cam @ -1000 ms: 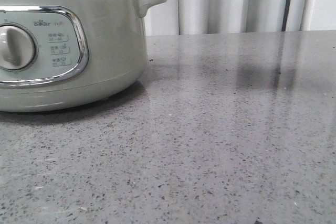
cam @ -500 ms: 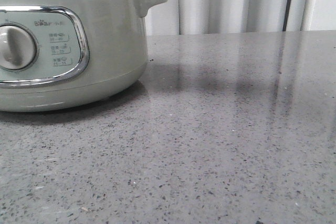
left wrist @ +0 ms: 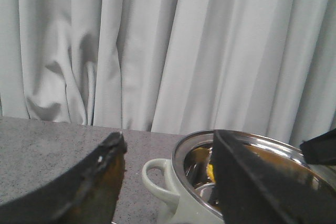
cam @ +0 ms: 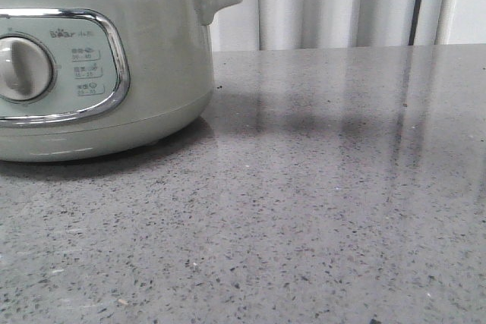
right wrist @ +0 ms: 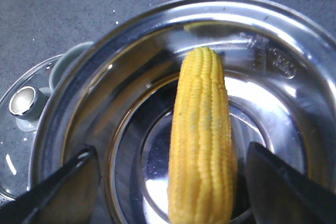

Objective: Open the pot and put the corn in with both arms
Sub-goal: 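Carry the corn over the open pot and release it inside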

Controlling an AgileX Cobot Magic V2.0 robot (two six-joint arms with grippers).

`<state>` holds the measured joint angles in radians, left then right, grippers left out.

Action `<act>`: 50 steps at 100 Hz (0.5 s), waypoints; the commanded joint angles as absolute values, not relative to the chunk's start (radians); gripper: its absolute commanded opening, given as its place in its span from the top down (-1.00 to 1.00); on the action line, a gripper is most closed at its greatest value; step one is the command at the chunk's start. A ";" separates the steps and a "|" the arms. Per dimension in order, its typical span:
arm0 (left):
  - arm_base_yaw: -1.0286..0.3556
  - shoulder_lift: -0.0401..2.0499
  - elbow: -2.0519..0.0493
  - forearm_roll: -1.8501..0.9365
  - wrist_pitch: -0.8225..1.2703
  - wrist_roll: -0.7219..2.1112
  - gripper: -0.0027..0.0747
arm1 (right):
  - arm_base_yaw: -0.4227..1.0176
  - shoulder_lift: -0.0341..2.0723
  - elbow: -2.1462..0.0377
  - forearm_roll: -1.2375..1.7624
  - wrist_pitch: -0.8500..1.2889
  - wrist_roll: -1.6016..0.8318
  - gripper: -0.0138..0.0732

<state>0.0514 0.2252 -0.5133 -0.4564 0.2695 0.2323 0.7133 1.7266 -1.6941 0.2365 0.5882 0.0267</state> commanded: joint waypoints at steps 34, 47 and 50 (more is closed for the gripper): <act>0.043 0.179 -0.546 -0.478 0.478 0.235 0.63 | 0.703 1.179 -1.505 -0.062 0.689 0.015 0.82; 0.043 0.128 -0.546 -0.482 0.592 0.245 0.98 | 0.703 0.899 -1.251 -0.164 0.604 0.015 0.78; 0.043 0.117 -0.546 -0.482 0.616 0.273 0.98 | 0.703 0.834 -1.192 -0.190 0.574 0.015 0.78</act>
<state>0.0514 0.1284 -0.5133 -0.4564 0.6055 0.2375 0.7073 1.0071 -1.3056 -0.1020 0.7017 0.0267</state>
